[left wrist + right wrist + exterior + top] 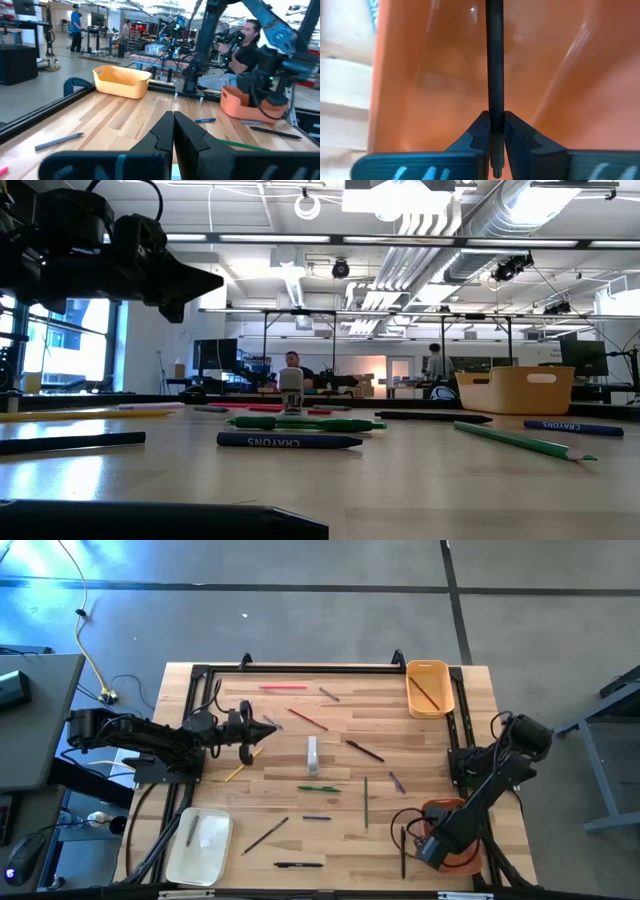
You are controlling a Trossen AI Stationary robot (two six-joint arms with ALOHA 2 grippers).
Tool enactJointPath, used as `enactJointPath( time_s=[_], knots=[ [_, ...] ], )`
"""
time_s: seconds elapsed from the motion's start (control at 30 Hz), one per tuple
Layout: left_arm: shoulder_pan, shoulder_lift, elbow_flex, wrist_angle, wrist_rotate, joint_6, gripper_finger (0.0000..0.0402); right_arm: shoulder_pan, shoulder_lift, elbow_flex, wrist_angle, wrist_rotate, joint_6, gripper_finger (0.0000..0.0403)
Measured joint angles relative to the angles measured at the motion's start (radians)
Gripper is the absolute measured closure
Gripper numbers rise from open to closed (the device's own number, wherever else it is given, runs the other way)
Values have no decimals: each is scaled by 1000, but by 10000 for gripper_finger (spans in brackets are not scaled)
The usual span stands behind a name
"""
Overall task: Sort crayons/erasers/pens/pencils in bins
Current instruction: Put the black pen into the orange bin, then put the gray crayon into the white bin
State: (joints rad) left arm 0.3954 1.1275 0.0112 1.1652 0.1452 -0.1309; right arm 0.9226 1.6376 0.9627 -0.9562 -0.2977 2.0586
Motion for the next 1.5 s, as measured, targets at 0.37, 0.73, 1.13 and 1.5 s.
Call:
enactJointPath(
  time_s=[0.37, 0.73, 1.13, 1.5],
  knots=[
    [-5, 0, 0, 1, -2, 4, 401, 0, -103, 15, -39, -5, 15, 286],
    [-5, 0, 0, 2, -3, 30, 401, -60, -94, 288, -143, 364, -185, 393],
    [-5, 0, 0, 0, -3, 30, 401, -181, 111, 319, -34, 219, -277, 400],
    [-5, 0, 0, -2, -3, 30, 401, -264, 222, 319, -91, 60, -288, 373]
  ],
)
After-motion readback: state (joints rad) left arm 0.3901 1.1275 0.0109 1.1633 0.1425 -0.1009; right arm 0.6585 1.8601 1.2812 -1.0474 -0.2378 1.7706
